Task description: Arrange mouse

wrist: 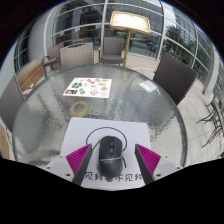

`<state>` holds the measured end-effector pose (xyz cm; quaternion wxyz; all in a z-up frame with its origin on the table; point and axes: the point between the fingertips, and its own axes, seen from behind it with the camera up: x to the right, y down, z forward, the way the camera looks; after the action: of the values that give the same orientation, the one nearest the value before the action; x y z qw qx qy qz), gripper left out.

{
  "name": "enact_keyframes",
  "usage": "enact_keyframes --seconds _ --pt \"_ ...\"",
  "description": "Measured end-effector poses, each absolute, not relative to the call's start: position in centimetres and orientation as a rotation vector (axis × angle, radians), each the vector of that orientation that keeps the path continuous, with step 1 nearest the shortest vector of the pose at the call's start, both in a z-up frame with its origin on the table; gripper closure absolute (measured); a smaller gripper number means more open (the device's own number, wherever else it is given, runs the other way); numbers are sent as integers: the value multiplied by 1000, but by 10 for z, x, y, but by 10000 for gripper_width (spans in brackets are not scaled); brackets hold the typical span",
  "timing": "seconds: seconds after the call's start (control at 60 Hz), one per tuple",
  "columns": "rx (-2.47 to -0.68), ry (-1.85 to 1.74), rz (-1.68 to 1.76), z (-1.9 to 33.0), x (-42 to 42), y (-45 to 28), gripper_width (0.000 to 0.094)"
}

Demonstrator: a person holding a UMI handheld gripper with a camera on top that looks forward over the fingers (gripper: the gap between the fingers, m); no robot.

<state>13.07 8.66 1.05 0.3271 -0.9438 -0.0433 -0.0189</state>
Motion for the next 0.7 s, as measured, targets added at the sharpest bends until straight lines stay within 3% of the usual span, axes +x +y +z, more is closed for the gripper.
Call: enact_keyframes --seconds 0.367,0.55,0.7 --pt "-2232 17 -2 185 87 28 68" --pt "-2171 0 -17 226 63 -26 71" --pt "-2160 -8 -45 234 52 -63 72"
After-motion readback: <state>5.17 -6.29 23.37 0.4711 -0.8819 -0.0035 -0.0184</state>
